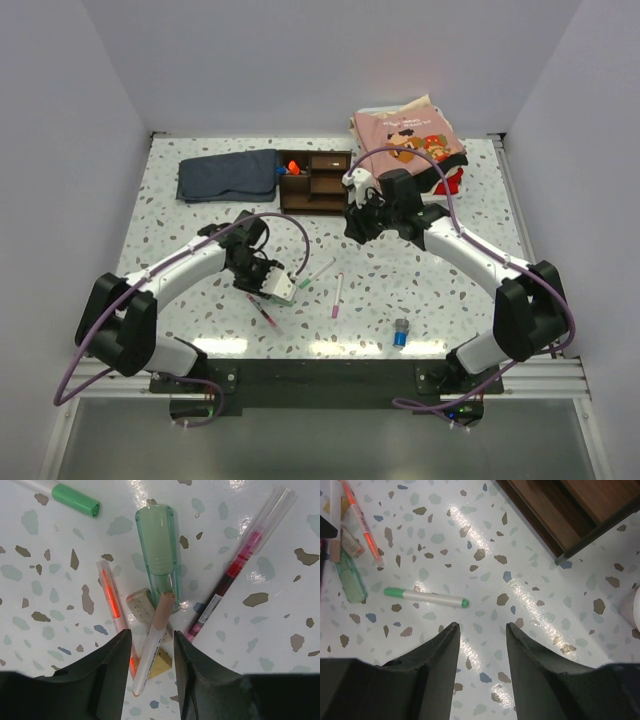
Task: Sort the stationery into containers
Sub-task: Pick up the pen from the center of the board.
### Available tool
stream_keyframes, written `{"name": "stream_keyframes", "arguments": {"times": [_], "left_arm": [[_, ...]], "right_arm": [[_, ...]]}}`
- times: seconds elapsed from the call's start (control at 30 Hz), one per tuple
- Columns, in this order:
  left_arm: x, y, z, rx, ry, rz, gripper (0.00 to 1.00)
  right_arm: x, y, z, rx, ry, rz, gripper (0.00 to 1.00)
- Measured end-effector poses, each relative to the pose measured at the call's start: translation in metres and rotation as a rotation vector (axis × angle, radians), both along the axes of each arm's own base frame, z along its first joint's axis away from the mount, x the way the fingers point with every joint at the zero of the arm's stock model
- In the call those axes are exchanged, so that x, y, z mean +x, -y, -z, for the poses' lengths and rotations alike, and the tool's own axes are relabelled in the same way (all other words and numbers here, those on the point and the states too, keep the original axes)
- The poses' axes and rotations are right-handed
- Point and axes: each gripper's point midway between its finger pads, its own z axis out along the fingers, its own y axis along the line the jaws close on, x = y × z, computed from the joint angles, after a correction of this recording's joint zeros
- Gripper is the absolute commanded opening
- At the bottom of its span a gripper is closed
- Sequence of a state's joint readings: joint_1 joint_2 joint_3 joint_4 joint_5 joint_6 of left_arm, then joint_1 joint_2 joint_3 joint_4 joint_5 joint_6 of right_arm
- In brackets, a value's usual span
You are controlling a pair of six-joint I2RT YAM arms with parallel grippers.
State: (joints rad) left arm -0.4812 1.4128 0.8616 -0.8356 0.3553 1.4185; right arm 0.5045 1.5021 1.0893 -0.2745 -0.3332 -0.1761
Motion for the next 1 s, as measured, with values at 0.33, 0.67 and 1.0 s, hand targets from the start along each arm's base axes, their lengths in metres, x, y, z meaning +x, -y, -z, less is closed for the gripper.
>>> {"name": "stream_keyframes", "arguments": {"times": [0.33, 0.67, 1.0], "left_arm": [[-0.003, -0.002, 0.014, 0.022, -0.039, 0.006, 0.32], [-0.007, -0.004, 0.026, 0.019, -0.037, -0.004, 0.26], [-0.002, -0.001, 0.019, 0.008, -0.029, -0.033, 0.09]], "right_arm": [[0.002, 0.003, 0.000, -0.004, 0.002, 0.004, 0.46], [0.002, 0.003, 0.000, -0.005, 0.003, 0.003, 0.46], [0.002, 0.003, 0.001, -0.007, 0.002, 0.004, 0.46]]}}
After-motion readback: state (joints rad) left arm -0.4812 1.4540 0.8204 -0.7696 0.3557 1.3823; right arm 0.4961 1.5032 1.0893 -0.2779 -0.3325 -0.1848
